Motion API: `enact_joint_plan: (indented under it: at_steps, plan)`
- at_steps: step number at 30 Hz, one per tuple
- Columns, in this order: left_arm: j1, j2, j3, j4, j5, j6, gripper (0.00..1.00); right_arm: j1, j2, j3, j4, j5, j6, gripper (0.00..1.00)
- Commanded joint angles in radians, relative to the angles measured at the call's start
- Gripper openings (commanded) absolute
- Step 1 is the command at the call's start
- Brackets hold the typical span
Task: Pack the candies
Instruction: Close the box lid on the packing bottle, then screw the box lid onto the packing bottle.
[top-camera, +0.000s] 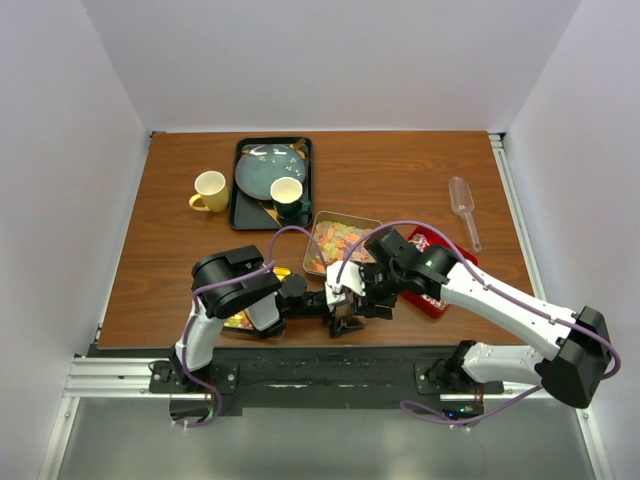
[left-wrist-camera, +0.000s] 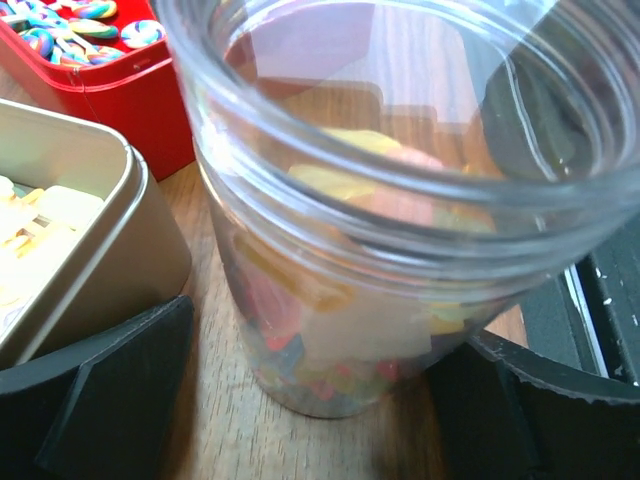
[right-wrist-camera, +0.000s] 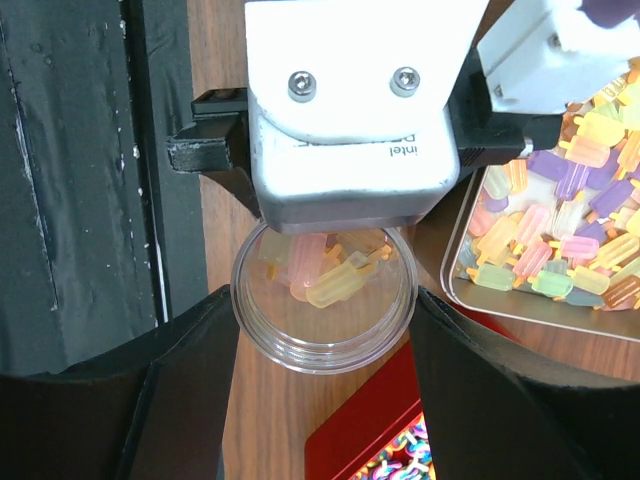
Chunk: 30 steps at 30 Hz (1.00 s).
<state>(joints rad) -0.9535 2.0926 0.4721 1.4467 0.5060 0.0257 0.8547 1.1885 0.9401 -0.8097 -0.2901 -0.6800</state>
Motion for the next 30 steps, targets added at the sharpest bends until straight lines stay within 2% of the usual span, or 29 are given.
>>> enact_joint_plan:
  at_steps: [1,6,9,19,24,27,30]
  plan:
    - [-0.005,0.078,-0.004,0.392,-0.026,-0.018,0.93,0.0,0.03,-0.049,-0.083,0.04,0.007,0.62]
    - [0.001,0.072,-0.039,0.399,-0.018,-0.018,0.84,-0.002,0.013,-0.006,-0.129,0.098,-0.003,0.77]
    - [0.009,0.075,-0.044,0.4,-0.018,-0.018,0.81,-0.005,-0.007,0.003,-0.16,0.134,-0.012,0.82]
    - [0.019,0.073,-0.061,0.391,0.015,-0.004,0.78,-0.061,-0.099,0.019,-0.233,0.184,-0.001,0.88]
    - [0.022,0.07,-0.062,0.392,0.028,0.0,0.76,-0.169,-0.077,0.104,-0.209,0.066,-0.036,0.89]
    - [0.021,0.067,-0.066,0.386,0.043,0.005,0.74,-0.174,-0.008,0.175,-0.209,-0.052,-0.097,0.89]
    - [0.024,0.067,-0.066,0.379,0.052,-0.001,0.65,-0.174,0.066,0.242,-0.244,-0.135,-0.186,0.9]
